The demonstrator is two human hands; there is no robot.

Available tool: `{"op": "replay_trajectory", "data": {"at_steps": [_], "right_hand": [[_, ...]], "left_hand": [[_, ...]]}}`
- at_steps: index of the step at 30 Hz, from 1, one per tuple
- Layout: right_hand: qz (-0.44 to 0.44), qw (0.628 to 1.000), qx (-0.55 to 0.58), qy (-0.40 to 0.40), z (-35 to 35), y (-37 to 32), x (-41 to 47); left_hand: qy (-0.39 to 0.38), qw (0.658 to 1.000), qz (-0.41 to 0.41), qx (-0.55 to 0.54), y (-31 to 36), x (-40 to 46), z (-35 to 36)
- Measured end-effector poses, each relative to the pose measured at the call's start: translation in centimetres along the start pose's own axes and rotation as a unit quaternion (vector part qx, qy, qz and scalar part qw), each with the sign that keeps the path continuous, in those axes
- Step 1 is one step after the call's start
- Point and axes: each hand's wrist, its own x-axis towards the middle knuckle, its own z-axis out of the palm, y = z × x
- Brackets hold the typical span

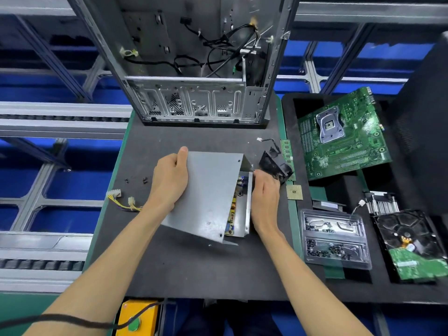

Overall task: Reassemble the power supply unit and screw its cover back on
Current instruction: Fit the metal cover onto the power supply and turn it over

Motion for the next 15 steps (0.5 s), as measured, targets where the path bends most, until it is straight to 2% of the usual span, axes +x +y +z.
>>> {"op": "replay_trajectory", "data": {"at_steps": [5, 9, 15], "right_hand": [[0.042, 0.991, 0.127, 0.024, -2.8, -3.2, -1.6], [-0.009, 0.991, 0.132, -0.027, -3.9, -5.9, -2.8], [-0.054, 0.988, 0.105, -0.098, -4.0, -7.5, -2.5]], "left_hand": [[0.012, 1.0, -0.003, 0.028, 1.2, 0.1, 0.6], [-0.007, 0.998, -0.048, -0.031, 0.9, 0.6, 0.6], [0.004, 0.999, -0.021, -0.048, 1.1, 0.0, 0.9]]}}
